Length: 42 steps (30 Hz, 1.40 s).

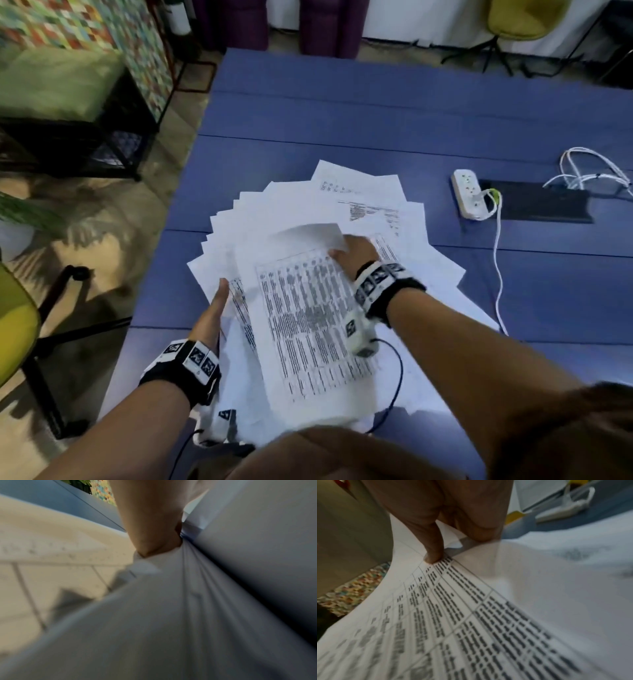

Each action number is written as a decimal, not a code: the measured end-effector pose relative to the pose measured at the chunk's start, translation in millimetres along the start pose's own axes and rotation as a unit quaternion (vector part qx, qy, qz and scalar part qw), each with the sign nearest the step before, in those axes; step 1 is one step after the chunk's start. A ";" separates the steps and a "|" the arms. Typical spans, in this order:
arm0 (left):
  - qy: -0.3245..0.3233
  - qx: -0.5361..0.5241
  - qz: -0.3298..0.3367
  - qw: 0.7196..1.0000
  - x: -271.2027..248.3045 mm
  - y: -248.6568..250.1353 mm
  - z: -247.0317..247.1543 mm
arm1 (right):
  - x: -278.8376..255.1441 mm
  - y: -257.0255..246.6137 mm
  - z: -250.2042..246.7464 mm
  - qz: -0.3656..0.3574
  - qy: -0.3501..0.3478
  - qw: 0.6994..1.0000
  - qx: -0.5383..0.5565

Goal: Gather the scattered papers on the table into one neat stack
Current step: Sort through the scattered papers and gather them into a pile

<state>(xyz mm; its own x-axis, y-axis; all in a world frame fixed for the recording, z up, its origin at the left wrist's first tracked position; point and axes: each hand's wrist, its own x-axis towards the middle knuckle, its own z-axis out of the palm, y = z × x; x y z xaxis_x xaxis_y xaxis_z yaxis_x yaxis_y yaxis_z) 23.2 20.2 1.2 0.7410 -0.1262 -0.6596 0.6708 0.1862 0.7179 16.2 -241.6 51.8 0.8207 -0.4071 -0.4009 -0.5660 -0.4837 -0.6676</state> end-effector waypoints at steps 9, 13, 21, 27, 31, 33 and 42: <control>-0.016 0.176 0.030 0.984 9.7 -7.2 -12.2 | -1.3 62.4 -3.0 0.012 0.041 0.999 -0.026; 0.047 0.193 0.054 0.979 14.6 4.6 -23.5 | -23.3 112.7 -37.9 0.058 -0.024 0.952 -0.299; 0.086 0.197 0.047 0.975 18.2 8.2 -46.2 | -35.1 128.8 -41.0 0.024 -0.022 0.931 -0.365; 0.095 0.210 0.030 0.973 16.7 -1.0 -58.0 | -38.2 116.9 -22.1 0.001 0.002 0.942 -0.337; 0.105 0.222 0.000 0.969 19.1 -3.4 -64.2 | -36.3 111.8 -17.2 -0.007 -0.010 0.915 -0.403; 0.116 0.240 -0.017 0.964 19.3 -3.0 -66.1 | -34.7 108.9 -21.2 -0.014 -0.015 0.905 -0.425; 0.110 0.280 -0.053 0.952 15.7 1.5 -67.3 | -36.9 102.7 -32.9 0.067 -0.126 0.972 -0.184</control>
<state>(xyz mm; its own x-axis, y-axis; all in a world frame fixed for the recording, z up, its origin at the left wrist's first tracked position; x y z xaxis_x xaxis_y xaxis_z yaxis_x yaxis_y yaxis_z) 33.6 84.0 -23.1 0.6846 0.1036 -0.7215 0.6992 -0.3732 0.6099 -74.8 -301.8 18.7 0.7041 -0.3055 -0.6410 -0.6210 -0.7026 -0.3473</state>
